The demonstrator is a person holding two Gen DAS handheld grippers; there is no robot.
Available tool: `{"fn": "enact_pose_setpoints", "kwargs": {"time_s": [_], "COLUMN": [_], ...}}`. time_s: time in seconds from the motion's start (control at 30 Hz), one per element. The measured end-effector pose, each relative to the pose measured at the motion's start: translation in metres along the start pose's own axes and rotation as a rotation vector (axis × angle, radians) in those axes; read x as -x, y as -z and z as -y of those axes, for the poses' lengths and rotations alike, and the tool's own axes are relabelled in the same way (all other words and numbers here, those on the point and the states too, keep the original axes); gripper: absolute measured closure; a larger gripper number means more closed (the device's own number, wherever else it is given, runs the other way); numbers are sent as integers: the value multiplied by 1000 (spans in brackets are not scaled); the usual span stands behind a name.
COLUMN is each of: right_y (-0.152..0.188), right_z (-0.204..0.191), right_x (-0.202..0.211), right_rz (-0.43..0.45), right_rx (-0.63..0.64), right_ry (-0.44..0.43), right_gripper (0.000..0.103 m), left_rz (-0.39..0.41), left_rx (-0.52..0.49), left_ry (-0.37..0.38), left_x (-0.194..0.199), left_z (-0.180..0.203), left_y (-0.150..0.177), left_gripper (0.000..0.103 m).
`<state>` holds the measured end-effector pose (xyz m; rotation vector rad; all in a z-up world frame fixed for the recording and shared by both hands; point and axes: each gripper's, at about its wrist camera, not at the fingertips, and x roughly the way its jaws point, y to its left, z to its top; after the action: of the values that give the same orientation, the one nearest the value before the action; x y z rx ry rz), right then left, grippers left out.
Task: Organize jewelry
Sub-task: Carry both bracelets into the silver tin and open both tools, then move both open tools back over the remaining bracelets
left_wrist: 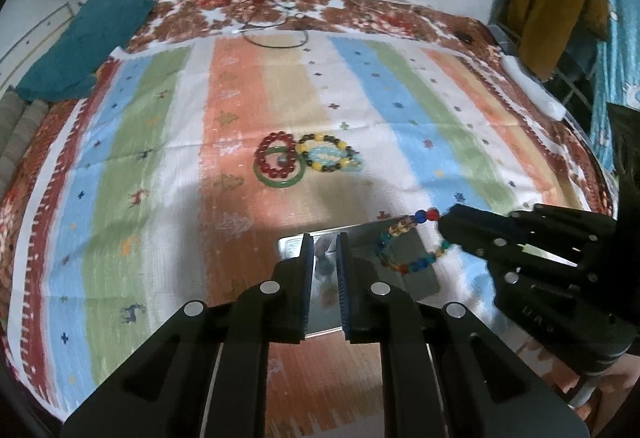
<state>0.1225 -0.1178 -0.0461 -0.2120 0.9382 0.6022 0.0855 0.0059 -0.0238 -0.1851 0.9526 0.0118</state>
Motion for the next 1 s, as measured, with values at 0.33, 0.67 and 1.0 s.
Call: {"fn": "enact_pose_setpoints", "kwargs": {"time_s": [0.33, 0.67, 1.0], "right_y": [-7, -18, -31], "right_z": [23, 35, 46], "right_x": [-13, -20, -32], "right_rz": [-41, -50, -58], "right_rx": [-65, -96, -113], "right_ry": [53, 64, 86], "right_gripper": [65, 59, 46], "left_rz": [-4, -14, -24], "left_rx": [98, 89, 80], "left_ry": [-44, -69, -107], "left_x": [-5, -15, -31], "left_z": [-29, -30, -34], "left_y": [-9, -16, -35], "left_gripper": [78, 63, 45]}}
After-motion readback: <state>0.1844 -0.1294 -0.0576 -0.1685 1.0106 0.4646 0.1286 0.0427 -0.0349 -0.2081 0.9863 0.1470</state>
